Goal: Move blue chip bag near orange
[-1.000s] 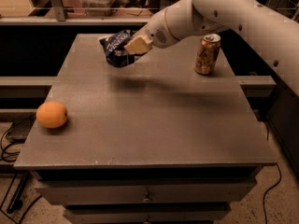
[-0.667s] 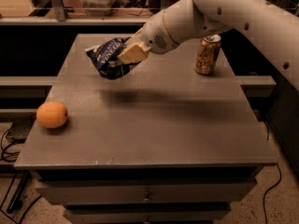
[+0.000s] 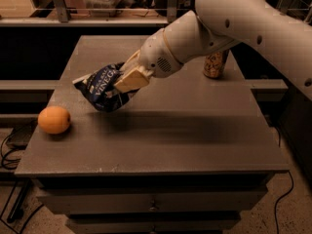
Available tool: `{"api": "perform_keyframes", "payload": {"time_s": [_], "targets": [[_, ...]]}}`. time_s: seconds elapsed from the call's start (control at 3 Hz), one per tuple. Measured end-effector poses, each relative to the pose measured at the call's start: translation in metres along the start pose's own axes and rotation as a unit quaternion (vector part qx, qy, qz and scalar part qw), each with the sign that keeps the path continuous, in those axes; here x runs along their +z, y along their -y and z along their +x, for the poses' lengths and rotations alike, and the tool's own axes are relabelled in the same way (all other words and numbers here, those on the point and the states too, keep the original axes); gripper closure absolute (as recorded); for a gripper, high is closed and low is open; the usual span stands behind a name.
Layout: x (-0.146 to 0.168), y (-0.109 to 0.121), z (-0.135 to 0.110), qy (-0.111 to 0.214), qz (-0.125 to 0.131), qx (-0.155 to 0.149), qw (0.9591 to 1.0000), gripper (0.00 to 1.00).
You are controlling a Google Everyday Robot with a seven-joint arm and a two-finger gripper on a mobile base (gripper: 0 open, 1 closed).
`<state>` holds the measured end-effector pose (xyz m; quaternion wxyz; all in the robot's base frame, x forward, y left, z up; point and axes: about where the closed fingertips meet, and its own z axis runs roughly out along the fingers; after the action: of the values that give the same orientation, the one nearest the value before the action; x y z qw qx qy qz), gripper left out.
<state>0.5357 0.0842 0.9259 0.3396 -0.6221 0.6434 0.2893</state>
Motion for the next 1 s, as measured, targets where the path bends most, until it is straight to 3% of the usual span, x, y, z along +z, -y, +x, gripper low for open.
{"api": "perform_keyframes", "payload": {"time_s": [0.33, 0.67, 1.0], "targets": [[0.0085, -0.0171, 0.0081, -0.005, -0.021, 0.012, 0.9997, 0.38], [0.0104, -0.0188, 0.0076, -0.005, -0.023, 0.011, 0.9997, 0.15], [0.0117, -0.0198, 0.0065, -0.006, -0.024, 0.01, 0.9996, 0.0]]}}
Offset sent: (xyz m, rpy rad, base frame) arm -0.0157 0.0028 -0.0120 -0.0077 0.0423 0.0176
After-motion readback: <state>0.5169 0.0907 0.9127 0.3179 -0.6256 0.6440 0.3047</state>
